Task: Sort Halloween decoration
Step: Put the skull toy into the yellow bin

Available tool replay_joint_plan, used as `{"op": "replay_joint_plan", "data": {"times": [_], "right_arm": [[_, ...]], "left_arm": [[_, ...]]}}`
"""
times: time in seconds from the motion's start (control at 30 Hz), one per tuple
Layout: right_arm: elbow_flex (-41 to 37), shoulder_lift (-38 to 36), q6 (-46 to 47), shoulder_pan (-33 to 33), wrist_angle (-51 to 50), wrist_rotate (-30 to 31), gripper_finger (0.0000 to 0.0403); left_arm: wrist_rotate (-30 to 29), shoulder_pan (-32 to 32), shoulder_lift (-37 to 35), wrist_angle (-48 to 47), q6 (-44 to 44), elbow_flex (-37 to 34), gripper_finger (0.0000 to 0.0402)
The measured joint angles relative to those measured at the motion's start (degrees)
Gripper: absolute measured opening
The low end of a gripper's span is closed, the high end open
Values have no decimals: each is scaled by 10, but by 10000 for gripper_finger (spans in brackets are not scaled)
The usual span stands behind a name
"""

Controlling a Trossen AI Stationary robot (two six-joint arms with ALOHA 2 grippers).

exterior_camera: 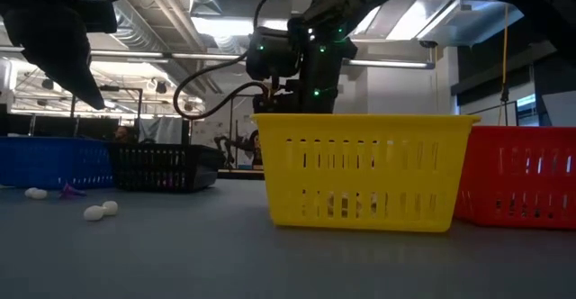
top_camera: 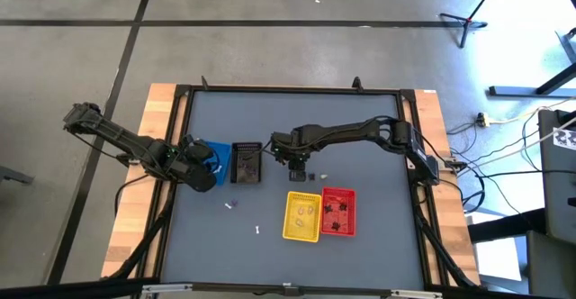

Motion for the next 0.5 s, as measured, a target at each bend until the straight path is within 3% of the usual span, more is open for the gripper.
{"op": "replay_joint_plan", "data": {"times": [0.27, 0.5], "right_arm": [[-1, 0, 0, 0, 3, 0, 133], [-1, 0, 0, 1, 3, 0, 64]], "left_arm": [[0, 0, 0, 0, 0, 0, 116], [0, 0, 0, 0, 0, 0, 116]]}}
